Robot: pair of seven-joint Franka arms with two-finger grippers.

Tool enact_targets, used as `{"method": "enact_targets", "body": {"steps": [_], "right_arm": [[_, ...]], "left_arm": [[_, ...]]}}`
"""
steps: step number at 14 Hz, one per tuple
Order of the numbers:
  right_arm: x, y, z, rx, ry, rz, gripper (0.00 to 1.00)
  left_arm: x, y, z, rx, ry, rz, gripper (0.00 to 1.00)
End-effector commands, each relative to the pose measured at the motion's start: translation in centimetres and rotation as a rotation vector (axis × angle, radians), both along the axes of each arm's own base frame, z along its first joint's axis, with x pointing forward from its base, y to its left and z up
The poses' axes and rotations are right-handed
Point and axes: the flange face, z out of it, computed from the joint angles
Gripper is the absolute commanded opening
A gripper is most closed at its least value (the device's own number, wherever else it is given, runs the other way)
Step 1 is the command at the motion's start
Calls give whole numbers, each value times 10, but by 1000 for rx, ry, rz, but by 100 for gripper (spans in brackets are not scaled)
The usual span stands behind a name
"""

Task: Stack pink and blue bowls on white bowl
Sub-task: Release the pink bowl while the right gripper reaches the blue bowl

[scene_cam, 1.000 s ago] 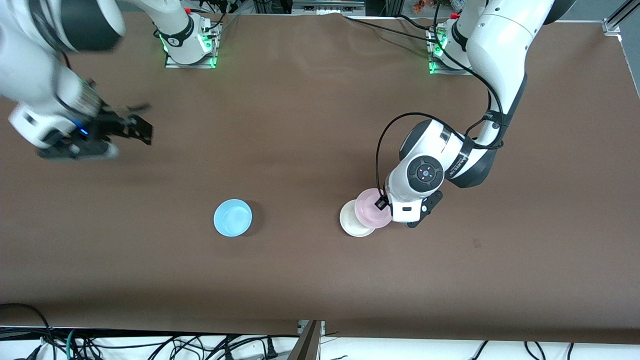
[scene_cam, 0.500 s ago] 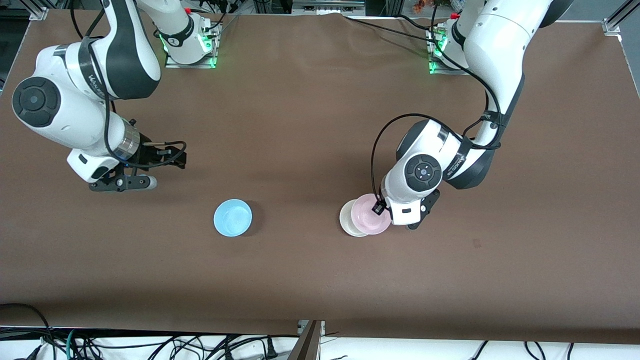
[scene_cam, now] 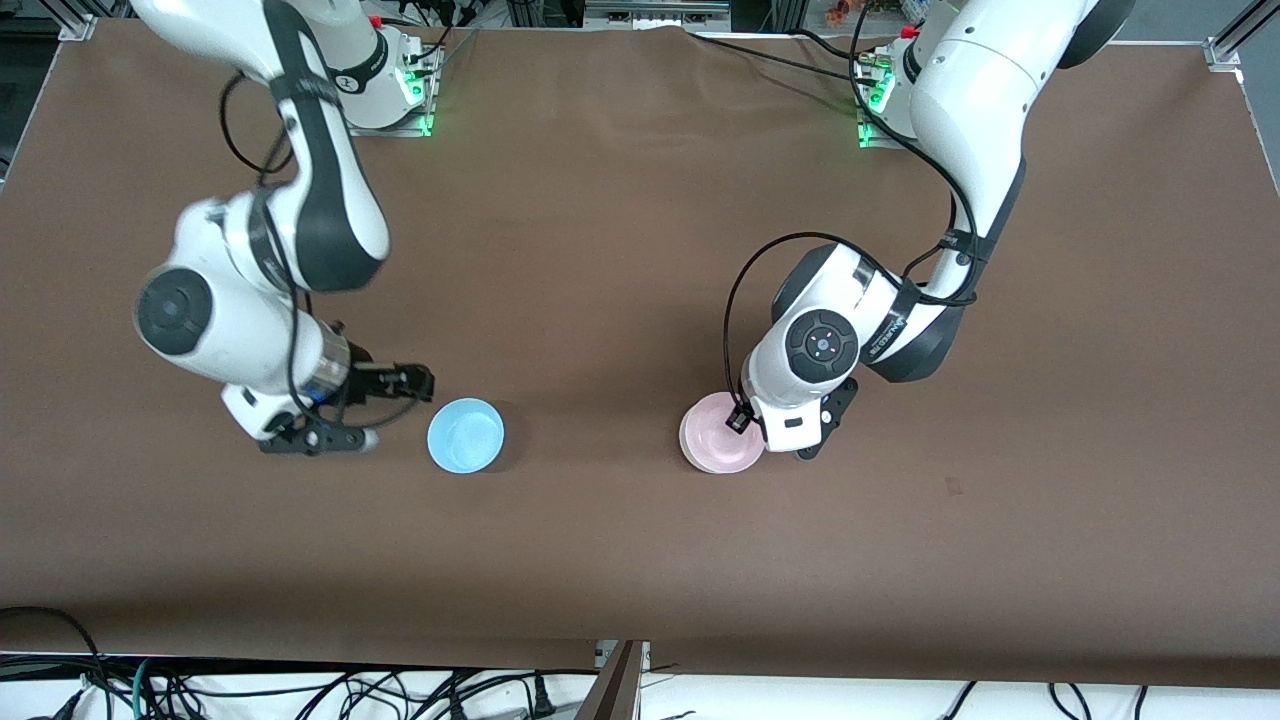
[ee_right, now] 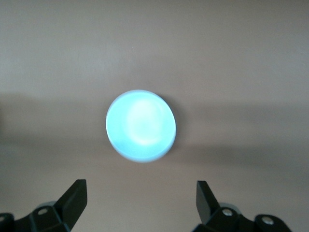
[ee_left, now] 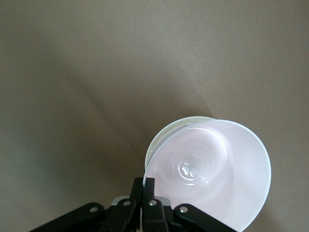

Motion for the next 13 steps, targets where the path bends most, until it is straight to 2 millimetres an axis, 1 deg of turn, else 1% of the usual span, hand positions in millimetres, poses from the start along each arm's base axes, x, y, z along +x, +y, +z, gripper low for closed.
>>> {"method": "enact_targets", "body": {"steps": [1, 3, 6, 7, 9, 10, 11, 12, 13], "right_arm": [[19, 7, -36, -5, -39, -7, 100], [20, 7, -63, -24, -22, -12, 100], [22, 4, -94, -43, -28, -25, 99], [22, 3, -108, -47, -17, -30, 98], [20, 3, -131, -52, 12, -46, 83], [20, 2, -140, -55, 15, -49, 72], [22, 1, -144, -58, -5, -46, 61], [22, 1, -148, -61, -10, -43, 49], [22, 0, -149, -62, -9, -43, 39]], "left_arm": [[6, -9, -6, -19, -14, 35, 0], [6, -11, -13, -22, -20, 42, 0], [10, -7, -22, -23, -27, 42, 0], [13, -4, -26, -28, -32, 44, 0], [15, 0, -37, -30, -35, 47, 0], [18, 2, -37, -32, -43, 54, 7], [23, 6, -36, -35, -48, 65, 22], [27, 14, -37, -36, -45, 78, 40], [28, 15, -35, -37, -45, 80, 50]]}}
